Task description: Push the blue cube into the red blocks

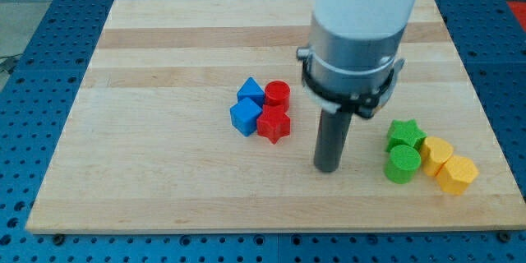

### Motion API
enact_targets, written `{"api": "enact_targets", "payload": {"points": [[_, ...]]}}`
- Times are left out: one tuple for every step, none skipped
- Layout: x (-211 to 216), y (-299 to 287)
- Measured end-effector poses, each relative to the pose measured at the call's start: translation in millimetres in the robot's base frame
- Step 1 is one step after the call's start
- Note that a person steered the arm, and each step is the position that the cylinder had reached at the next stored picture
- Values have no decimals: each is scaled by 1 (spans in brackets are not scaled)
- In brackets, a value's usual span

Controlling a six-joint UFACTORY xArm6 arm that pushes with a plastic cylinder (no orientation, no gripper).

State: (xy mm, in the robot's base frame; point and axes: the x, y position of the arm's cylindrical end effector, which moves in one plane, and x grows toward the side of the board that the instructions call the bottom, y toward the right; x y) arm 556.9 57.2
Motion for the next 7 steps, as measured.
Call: {"api": "enact_targets", "payload": {"points": [[53, -37], [46, -82], [3, -131], [-53, -174], [-85, -179], [-74, -152], [-73, -152]]}}
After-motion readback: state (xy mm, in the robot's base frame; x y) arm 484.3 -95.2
